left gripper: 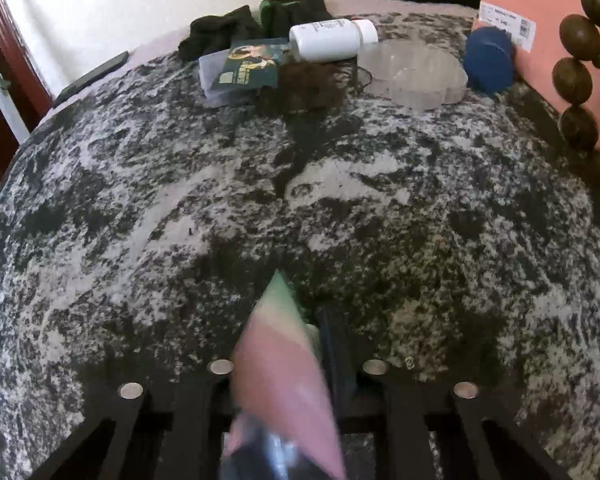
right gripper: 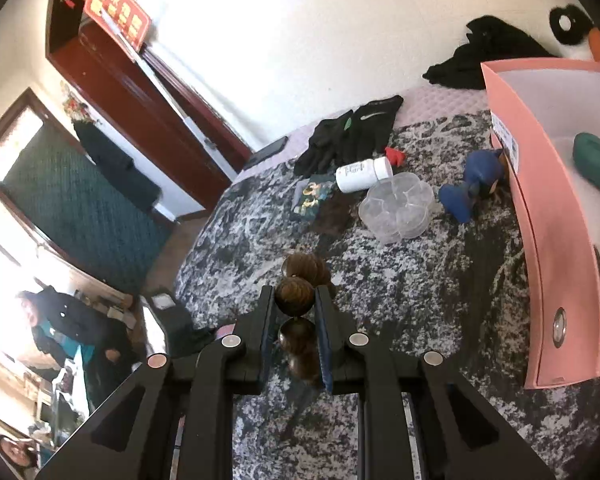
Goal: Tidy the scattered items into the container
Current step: 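Lift the pouch and bead bracelet and carry them toward the pink box, then open both tools over the pink box to drop pouch and bracelet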
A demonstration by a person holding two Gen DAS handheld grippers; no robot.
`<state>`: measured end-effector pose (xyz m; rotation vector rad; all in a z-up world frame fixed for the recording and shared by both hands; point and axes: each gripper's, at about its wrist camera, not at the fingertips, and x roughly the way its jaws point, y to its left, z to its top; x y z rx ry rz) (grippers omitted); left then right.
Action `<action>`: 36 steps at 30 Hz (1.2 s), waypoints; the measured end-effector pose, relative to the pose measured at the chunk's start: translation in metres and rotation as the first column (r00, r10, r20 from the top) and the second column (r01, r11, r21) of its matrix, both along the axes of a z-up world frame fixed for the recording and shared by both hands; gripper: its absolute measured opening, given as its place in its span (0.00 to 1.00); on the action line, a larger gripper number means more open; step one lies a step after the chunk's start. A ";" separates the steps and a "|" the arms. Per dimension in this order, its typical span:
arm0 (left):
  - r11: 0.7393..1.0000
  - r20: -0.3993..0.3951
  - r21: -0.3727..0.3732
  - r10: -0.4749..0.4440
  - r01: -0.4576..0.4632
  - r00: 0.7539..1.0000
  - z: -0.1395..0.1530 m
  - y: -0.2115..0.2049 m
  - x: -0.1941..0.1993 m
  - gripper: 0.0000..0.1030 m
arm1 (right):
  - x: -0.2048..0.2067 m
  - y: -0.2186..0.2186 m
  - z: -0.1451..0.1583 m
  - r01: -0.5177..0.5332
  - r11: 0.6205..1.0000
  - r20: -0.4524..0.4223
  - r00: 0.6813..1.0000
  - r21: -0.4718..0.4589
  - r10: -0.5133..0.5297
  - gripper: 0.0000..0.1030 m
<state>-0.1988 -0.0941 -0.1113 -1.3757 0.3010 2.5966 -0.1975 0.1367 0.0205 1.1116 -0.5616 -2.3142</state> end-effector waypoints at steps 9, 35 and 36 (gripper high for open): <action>0.989 -0.116 0.147 0.028 -0.010 0.993 0.064 -0.013 0.031 0.16 | 0.008 0.013 0.014 0.016 1.000 -0.027 0.999 -0.004 -0.017 0.19; 0.908 -0.301 0.253 -0.254 0.334 0.919 0.213 0.259 -0.002 0.16 | 0.082 0.214 0.136 0.522 0.853 -0.405 0.784 0.021 -0.470 0.20; 0.906 -0.290 0.250 -0.265 0.340 0.920 0.209 0.273 -0.009 0.16 | 0.078 0.225 0.132 0.533 0.845 -0.393 0.783 0.027 -0.482 0.20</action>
